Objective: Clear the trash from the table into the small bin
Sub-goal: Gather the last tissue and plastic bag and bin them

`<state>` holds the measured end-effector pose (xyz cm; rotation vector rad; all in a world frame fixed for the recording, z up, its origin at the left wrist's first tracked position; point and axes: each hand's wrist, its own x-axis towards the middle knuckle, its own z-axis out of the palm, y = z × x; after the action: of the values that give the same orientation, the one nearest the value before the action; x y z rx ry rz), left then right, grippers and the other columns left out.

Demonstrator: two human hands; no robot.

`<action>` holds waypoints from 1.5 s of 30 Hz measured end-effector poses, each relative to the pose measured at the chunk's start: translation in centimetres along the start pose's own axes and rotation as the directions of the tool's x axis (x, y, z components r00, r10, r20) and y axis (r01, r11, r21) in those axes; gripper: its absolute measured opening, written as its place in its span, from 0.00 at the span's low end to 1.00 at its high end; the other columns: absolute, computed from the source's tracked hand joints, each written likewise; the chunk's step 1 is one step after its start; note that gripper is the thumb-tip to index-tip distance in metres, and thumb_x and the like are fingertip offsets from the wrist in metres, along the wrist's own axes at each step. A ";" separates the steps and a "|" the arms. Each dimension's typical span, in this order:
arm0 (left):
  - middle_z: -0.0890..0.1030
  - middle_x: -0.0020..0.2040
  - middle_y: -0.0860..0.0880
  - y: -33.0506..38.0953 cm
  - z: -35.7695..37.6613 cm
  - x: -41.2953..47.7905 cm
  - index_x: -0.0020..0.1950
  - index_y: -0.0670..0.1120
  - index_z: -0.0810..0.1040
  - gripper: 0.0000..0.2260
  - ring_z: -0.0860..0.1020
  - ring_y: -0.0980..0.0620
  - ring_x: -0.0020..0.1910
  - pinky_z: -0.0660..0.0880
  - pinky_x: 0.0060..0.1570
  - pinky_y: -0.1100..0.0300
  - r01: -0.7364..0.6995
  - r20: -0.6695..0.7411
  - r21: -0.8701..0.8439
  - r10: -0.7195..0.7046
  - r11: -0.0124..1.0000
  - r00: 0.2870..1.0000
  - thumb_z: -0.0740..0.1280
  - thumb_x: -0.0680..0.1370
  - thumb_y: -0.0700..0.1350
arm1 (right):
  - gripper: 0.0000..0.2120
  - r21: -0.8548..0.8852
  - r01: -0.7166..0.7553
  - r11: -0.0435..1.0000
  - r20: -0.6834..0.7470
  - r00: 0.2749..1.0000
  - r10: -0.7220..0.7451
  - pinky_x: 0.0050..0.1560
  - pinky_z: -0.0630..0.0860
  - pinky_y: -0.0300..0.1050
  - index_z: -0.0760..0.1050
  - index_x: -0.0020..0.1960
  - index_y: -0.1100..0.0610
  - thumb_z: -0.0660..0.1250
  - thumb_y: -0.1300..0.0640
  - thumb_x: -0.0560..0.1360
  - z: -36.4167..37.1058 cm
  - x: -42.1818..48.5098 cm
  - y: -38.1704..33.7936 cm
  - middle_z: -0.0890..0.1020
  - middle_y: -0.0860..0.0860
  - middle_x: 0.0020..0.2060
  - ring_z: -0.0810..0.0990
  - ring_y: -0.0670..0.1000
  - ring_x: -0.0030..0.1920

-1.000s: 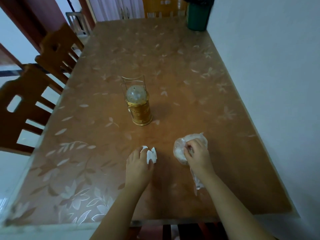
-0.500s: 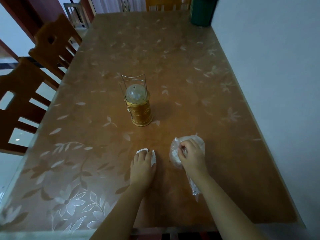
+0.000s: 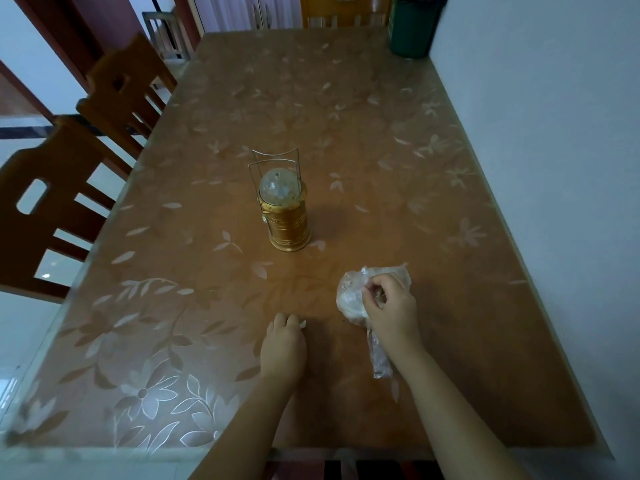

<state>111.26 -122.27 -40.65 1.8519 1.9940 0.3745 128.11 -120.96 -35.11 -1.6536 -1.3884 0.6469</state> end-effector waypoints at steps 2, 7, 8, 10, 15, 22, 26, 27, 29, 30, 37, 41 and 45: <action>0.77 0.50 0.41 0.3 -1.0 -0.7 0.53 0.39 0.76 0.08 0.74 0.43 0.49 0.71 0.44 0.52 -0.008 -0.041 -0.047 0.007 0.999 0.999 0.60 0.76 0.37 | 0.06 0.019 -0.006 1.000 -0.012 1.000 0.007 0.39 0.69 0.23 0.74 0.40 0.56 0.66 0.66 0.71 -0.1 -0.3 -0.5 0.77 0.47 0.36 0.76 0.41 0.38; 0.76 0.46 0.41 1.0 -4.5 -2.9 0.48 0.38 0.77 0.05 0.74 0.44 0.43 0.72 0.39 0.53 -0.035 -0.161 -0.195 0.003 0.980 0.987 0.63 0.76 0.38 | 0.07 0.069 -0.012 0.998 -0.032 0.999 0.014 0.40 0.69 0.22 0.74 0.40 0.55 0.67 0.66 0.71 0.1 -1.2 -1.8 0.75 0.40 0.35 0.76 0.38 0.37; 0.77 0.45 0.42 0.9 -5.3 -3.3 0.48 0.38 0.77 0.05 0.75 0.44 0.43 0.72 0.39 0.52 -0.049 -0.185 -0.215 0.009 0.975 0.983 0.64 0.75 0.37 | 0.07 0.072 -0.007 0.997 -0.033 0.999 0.009 0.39 0.69 0.21 0.74 0.40 0.56 0.67 0.67 0.70 0.2 -1.4 -2.2 0.75 0.40 0.35 0.76 0.38 0.37; 0.77 0.45 0.43 0.8 -6.8 -4.0 0.49 0.39 0.77 0.06 0.75 0.46 0.42 0.72 0.38 0.54 -0.061 -0.228 -0.243 0.004 0.968 0.974 0.65 0.74 0.35 | 0.06 0.077 0.017 0.997 -0.031 0.999 -0.015 0.38 0.69 0.21 0.75 0.41 0.57 0.67 0.67 0.70 0.2 -1.9 -3.0 0.75 0.40 0.35 0.76 0.37 0.37; 0.76 0.43 0.47 -0.5 -10.2 -5.5 0.50 0.43 0.77 0.06 0.73 0.53 0.39 0.66 0.35 0.64 -0.064 -0.322 -0.255 -0.023 0.965 0.946 0.66 0.74 0.37 | 0.06 0.112 0.081 0.990 -0.007 0.997 -0.081 0.37 0.69 0.22 0.75 0.41 0.56 0.67 0.66 0.70 0.9 -3.1 -6.4 0.75 0.40 0.34 0.76 0.36 0.37; 0.73 0.40 0.53 -4.8 -15.4 -8.0 0.45 0.47 0.74 0.07 0.70 0.61 0.36 0.65 0.35 0.72 -0.028 -0.447 -0.312 -0.121 0.950 0.886 0.68 0.72 0.37 | 0.04 0.133 0.204 0.970 0.075 0.974 -0.215 0.39 0.70 0.24 0.76 0.42 0.58 0.67 0.66 0.70 4.7 -5.8 -12.9 0.76 0.42 0.35 0.77 0.40 0.39; 0.75 0.41 0.52 -9.5 -18.4 -10.7 0.46 0.47 0.75 0.07 0.71 0.62 0.37 0.65 0.35 0.73 0.020 -0.517 -0.378 -0.229 0.926 0.825 0.68 0.73 0.37 | 0.06 0.151 0.255 0.955 0.133 0.952 -0.275 0.37 0.69 0.22 0.75 0.41 0.55 0.68 0.65 0.70 7.8 -8.2 -16.5 0.76 0.41 0.35 0.76 0.35 0.39; 0.76 0.41 0.52 -10.8 -19.0 -11.6 0.46 0.47 0.74 0.07 0.72 0.63 0.37 0.65 0.36 0.73 0.030 -0.525 -0.406 -0.259 0.914 0.811 0.68 0.73 0.37 | 0.07 0.161 0.269 0.950 0.150 0.944 -0.293 0.37 0.69 0.22 0.75 0.41 0.54 0.68 0.65 0.70 8.7 -9.0 -17.4 0.76 0.41 0.35 0.75 0.34 0.40; 0.76 0.41 0.51 -13.5 -20.3 -13.5 0.45 0.47 0.74 0.07 0.73 0.61 0.38 0.66 0.37 0.72 0.046 -0.527 -0.443 -0.302 0.895 0.794 0.67 0.73 0.37 | 0.08 0.167 0.303 0.938 0.181 0.926 -0.331 0.38 0.68 0.22 0.74 0.40 0.52 0.68 0.64 0.70 10.6 -10.9 -19.5 0.75 0.40 0.35 0.74 0.33 0.40; 0.76 0.41 0.52 -14.8 -20.9 -14.5 0.46 0.46 0.75 0.06 0.73 0.61 0.38 0.67 0.36 0.73 0.060 -0.522 -0.457 -0.322 0.888 0.790 0.67 0.73 0.36 | 0.09 0.173 0.319 0.932 0.196 0.916 -0.350 0.38 0.67 0.22 0.73 0.39 0.52 0.68 0.65 0.70 11.7 -11.9 -20.5 0.75 0.40 0.34 0.74 0.33 0.40; 0.74 0.38 0.59 -25.0 -26.1 -21.0 0.43 0.54 0.71 0.09 0.73 0.69 0.41 0.69 0.34 0.75 0.137 -0.504 -0.532 -0.442 0.836 0.742 0.66 0.74 0.40 | 0.15 0.294 0.318 0.901 0.289 0.869 -0.401 0.37 0.68 0.20 0.71 0.39 0.45 0.68 0.65 0.71 19.4 -19.2 -27.6 0.75 0.39 0.36 0.74 0.33 0.40; 0.74 0.40 0.59 -29.5 -28.6 -23.6 0.43 0.55 0.71 0.11 0.76 0.60 0.38 0.69 0.33 0.73 0.158 -0.512 -0.557 -0.487 0.815 0.707 0.66 0.74 0.39 | 0.11 0.333 0.287 0.898 0.354 0.845 -0.401 0.40 0.71 0.24 0.74 0.40 0.48 0.68 0.64 0.71 23.9 -22.9 -30.8 0.77 0.43 0.36 0.76 0.41 0.40; 0.77 0.40 0.57 -33.3 -30.6 -25.0 0.40 0.59 0.72 0.13 0.76 0.61 0.39 0.76 0.41 0.64 0.145 -0.509 -0.652 -0.572 0.744 0.643 0.66 0.74 0.39 | 0.08 0.380 0.299 0.875 0.386 0.809 -0.444 0.37 0.69 0.26 0.75 0.39 0.54 0.68 0.66 0.70 28.4 -25.2 -33.6 0.78 0.48 0.34 0.74 0.42 0.37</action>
<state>68.89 -147.98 -25.90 0.9111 2.2772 1.5229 81.31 -136.82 -23.81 -0.9639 -1.7917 1.0021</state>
